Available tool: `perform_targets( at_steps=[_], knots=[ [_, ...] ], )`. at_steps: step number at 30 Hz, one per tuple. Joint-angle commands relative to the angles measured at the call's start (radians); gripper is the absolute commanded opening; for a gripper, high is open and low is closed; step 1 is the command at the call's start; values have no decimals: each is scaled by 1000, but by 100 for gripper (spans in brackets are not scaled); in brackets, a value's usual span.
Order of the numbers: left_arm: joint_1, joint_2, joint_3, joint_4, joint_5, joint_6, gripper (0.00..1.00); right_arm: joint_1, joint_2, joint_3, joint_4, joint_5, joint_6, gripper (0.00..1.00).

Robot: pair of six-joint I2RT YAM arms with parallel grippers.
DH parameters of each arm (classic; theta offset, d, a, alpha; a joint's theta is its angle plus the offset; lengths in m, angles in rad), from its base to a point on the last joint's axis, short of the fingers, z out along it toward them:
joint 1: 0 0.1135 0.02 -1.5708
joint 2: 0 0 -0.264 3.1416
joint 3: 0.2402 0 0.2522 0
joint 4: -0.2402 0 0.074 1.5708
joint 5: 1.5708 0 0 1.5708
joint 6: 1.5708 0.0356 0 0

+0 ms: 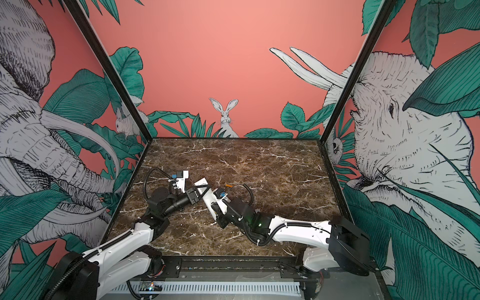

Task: Load the batteries into the remote control
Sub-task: 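Lower the battery into the compartment of the remote held by the left gripper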

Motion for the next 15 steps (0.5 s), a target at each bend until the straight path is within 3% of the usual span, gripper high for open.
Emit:
perform_targets(
  at_steps=[1,15],
  knots=[
    [6,-20,-6,72,11,-22,0,5,16,-3,1,-4,10,13],
    [5,-22,-13,74,10,-21,0,5,1,-4,-8,0,11,26]
  ],
)
